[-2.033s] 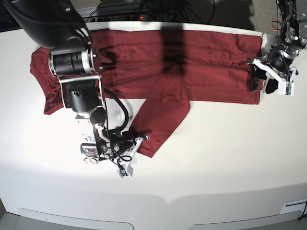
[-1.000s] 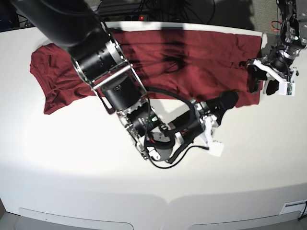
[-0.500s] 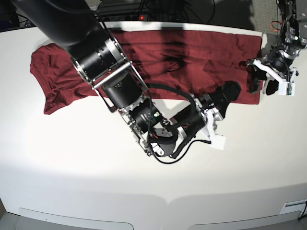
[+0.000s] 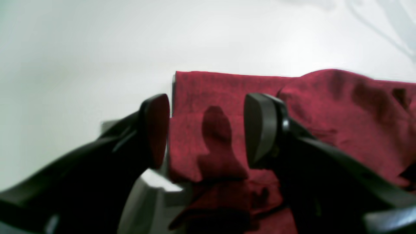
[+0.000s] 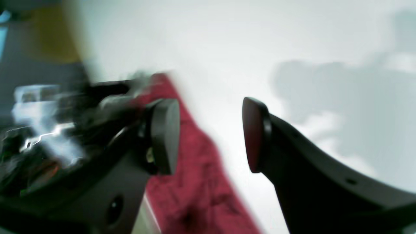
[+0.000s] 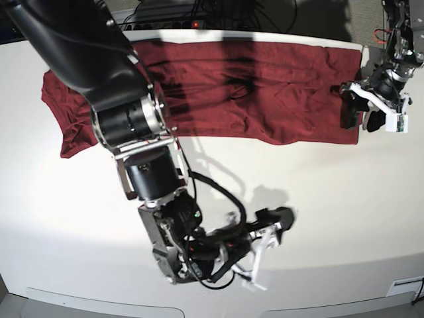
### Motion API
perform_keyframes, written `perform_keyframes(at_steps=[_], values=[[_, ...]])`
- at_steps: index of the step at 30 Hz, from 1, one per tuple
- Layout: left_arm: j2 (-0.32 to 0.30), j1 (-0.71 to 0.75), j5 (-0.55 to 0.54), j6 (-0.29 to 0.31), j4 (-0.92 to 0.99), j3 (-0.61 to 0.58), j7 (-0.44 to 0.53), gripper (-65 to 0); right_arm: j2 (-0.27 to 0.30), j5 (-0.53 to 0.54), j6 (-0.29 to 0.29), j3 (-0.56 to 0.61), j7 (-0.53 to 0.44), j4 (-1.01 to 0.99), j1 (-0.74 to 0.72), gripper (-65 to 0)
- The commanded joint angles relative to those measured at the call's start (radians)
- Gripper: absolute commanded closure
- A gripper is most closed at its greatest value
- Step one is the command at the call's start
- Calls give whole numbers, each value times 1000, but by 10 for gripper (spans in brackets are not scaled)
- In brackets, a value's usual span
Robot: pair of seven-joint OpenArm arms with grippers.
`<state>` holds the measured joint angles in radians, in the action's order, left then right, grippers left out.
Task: Fold the T-shirt properly
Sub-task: 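Drag the sleeve across the shirt toward the left gripper, then release, then retract the right gripper away from the shirt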
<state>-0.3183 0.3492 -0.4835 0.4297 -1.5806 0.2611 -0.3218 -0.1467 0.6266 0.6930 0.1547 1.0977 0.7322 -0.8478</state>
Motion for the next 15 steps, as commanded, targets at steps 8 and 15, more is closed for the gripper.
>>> perform_keyframes(at_steps=[8, 15], values=[[-14, 6, -125, 61, -39, 6, -137, -356, 166, -238, 5, -137, -129, 14, -37, -310], [-14, 69, -146, 61, -117, 6, -130, -356, 345, -294, 5, -225, -132, 14, 35, -310]])
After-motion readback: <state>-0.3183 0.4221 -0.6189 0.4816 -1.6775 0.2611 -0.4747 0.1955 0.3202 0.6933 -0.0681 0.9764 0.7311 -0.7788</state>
